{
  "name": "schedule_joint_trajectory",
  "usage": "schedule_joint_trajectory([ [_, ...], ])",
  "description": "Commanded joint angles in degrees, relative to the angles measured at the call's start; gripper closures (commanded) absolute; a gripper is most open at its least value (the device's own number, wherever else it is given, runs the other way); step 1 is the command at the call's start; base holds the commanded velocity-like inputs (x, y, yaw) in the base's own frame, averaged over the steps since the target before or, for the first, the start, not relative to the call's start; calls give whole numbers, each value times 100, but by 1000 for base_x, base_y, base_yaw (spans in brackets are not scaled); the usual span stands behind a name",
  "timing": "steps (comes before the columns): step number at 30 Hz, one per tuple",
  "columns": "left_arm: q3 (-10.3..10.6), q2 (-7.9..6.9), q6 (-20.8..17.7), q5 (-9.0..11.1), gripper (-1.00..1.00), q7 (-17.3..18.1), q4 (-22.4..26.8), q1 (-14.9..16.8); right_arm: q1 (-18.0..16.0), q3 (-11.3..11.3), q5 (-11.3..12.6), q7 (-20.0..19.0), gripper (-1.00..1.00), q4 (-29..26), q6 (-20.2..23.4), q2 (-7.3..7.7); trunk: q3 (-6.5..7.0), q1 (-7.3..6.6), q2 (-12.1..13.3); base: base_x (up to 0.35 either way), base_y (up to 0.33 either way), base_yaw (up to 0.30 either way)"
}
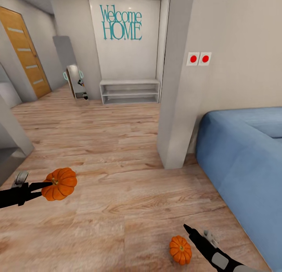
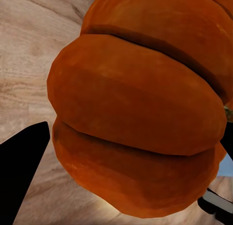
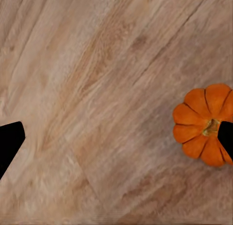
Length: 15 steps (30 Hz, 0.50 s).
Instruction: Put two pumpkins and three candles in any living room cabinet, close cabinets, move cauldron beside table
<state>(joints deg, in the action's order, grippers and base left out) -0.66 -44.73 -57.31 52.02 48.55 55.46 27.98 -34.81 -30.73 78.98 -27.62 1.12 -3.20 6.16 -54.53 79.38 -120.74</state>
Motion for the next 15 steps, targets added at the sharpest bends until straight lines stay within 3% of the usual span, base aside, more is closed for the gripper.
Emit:
schedule_joint_trajectory([
  [1,-5,0,-17,-7,100,12,0,5,-6,-47,48,-196,-100,51,46,29,-23,22,-44,0,0,0],
  [15,-5,0,-17,-8,100,12,0,5,93,-47,108,-1102,-100,165,169,436,-274,329,-605,0,0,0],
])
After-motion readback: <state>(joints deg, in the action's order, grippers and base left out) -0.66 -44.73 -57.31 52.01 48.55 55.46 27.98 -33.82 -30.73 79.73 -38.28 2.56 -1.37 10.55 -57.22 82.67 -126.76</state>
